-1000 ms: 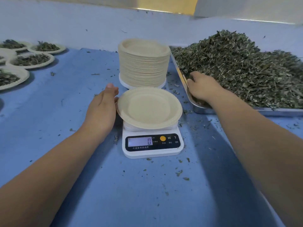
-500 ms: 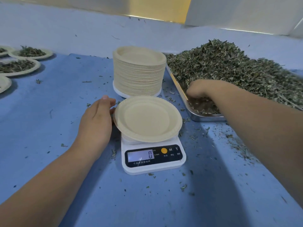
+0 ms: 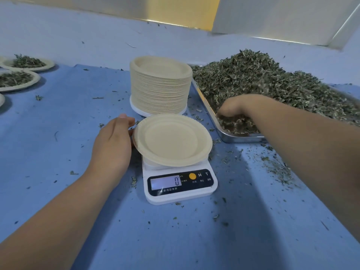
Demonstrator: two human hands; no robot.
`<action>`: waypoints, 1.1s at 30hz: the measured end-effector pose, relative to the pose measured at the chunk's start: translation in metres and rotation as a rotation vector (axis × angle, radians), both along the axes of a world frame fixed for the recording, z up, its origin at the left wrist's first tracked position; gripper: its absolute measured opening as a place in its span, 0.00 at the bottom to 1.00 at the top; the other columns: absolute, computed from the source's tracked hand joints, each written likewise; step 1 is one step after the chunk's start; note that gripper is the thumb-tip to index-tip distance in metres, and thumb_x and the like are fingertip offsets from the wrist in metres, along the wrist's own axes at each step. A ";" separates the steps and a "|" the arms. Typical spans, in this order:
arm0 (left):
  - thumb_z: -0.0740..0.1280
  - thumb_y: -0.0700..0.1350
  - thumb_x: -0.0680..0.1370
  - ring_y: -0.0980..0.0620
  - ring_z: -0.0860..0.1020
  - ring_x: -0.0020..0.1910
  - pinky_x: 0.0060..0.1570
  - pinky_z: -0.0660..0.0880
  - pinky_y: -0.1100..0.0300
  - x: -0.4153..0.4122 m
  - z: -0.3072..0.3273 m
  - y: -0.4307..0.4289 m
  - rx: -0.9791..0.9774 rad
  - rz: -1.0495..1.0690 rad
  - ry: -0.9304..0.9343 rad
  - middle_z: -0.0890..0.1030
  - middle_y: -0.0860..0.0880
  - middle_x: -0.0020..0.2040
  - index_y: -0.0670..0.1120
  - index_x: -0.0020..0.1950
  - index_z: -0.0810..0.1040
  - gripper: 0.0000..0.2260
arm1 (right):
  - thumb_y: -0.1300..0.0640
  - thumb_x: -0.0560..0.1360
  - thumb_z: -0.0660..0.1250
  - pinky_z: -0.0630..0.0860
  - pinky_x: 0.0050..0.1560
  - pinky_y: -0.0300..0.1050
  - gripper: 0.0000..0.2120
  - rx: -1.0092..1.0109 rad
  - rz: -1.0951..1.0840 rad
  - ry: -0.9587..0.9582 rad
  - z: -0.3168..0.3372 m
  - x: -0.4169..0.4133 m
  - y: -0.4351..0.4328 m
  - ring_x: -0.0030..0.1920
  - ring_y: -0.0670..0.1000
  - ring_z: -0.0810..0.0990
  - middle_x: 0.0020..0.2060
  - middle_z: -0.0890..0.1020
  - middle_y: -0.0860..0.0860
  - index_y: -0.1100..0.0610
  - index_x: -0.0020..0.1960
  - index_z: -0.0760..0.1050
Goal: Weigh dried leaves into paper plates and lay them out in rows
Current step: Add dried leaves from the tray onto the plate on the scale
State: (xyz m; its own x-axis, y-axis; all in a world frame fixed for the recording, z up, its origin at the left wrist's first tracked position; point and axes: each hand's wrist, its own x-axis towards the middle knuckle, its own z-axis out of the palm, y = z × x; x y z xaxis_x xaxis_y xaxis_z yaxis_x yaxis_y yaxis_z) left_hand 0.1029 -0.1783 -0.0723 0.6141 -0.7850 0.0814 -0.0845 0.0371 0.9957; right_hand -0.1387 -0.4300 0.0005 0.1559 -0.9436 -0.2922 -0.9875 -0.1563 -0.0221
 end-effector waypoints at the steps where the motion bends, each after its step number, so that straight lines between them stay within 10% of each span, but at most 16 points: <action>1: 0.55 0.68 0.71 0.59 0.79 0.61 0.69 0.73 0.46 0.000 0.000 0.001 -0.003 0.000 0.005 0.83 0.60 0.57 0.59 0.51 0.84 0.23 | 0.49 0.83 0.58 0.78 0.54 0.53 0.22 -0.006 0.028 -0.004 0.009 0.004 0.004 0.64 0.62 0.76 0.72 0.70 0.59 0.59 0.73 0.71; 4: 0.56 0.67 0.70 0.59 0.80 0.60 0.68 0.73 0.46 -0.001 0.001 0.001 -0.005 0.002 0.013 0.84 0.60 0.56 0.57 0.51 0.84 0.23 | 0.57 0.78 0.59 0.84 0.36 0.54 0.16 -0.225 0.124 -0.121 0.023 0.005 0.011 0.44 0.60 0.83 0.54 0.80 0.58 0.61 0.60 0.79; 6: 0.56 0.66 0.71 0.58 0.81 0.58 0.67 0.75 0.45 -0.002 0.002 0.002 -0.005 0.000 0.013 0.84 0.59 0.54 0.58 0.49 0.84 0.22 | 0.54 0.76 0.59 0.84 0.44 0.56 0.17 -0.446 0.103 -0.104 0.018 -0.003 0.011 0.44 0.59 0.84 0.45 0.84 0.57 0.59 0.57 0.81; 11: 0.55 0.66 0.69 0.53 0.81 0.56 0.65 0.75 0.43 -0.004 0.004 0.003 -0.012 -0.011 -0.019 0.84 0.60 0.48 0.60 0.45 0.82 0.20 | 0.34 0.83 0.49 0.56 0.77 0.57 0.36 -0.034 0.018 0.015 -0.016 -0.010 0.014 0.79 0.61 0.59 0.80 0.58 0.58 0.57 0.81 0.55; 19: 0.56 0.66 0.69 0.52 0.81 0.57 0.65 0.76 0.42 -0.004 0.003 0.004 -0.030 -0.010 -0.009 0.84 0.57 0.48 0.61 0.44 0.83 0.19 | 0.55 0.78 0.62 0.83 0.50 0.55 0.13 -0.351 0.264 0.131 0.020 0.003 0.044 0.49 0.59 0.82 0.52 0.84 0.58 0.57 0.57 0.82; 23: 0.56 0.64 0.69 0.54 0.80 0.57 0.65 0.76 0.43 -0.004 0.005 0.005 -0.023 -0.007 -0.016 0.84 0.60 0.47 0.61 0.43 0.83 0.17 | 0.69 0.75 0.63 0.78 0.49 0.46 0.19 -0.447 0.301 -0.068 0.032 -0.003 0.050 0.56 0.58 0.81 0.60 0.82 0.56 0.55 0.61 0.82; 29: 0.55 0.64 0.68 0.52 0.80 0.56 0.64 0.76 0.42 -0.006 0.009 0.008 -0.019 -0.020 -0.022 0.82 0.60 0.46 0.60 0.43 0.82 0.18 | 0.62 0.77 0.73 0.75 0.60 0.45 0.07 -0.553 0.278 -0.275 0.018 -0.021 0.051 0.56 0.54 0.82 0.60 0.82 0.56 0.56 0.55 0.83; 33: 0.55 0.64 0.67 0.52 0.80 0.55 0.64 0.76 0.43 -0.006 0.009 0.008 -0.018 -0.025 -0.021 0.83 0.61 0.45 0.62 0.42 0.82 0.18 | 0.77 0.73 0.61 0.79 0.60 0.45 0.24 -0.382 0.245 -0.509 0.009 -0.027 0.056 0.59 0.49 0.80 0.63 0.80 0.54 0.52 0.53 0.83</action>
State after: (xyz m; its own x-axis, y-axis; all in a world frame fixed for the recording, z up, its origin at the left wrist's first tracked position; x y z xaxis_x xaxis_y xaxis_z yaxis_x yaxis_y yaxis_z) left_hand 0.0966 -0.1704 -0.0633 0.5923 -0.7984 0.1083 -0.1047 0.0571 0.9929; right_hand -0.1661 -0.3737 0.0100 0.4075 -0.8860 0.2213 -0.8037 -0.4630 -0.3737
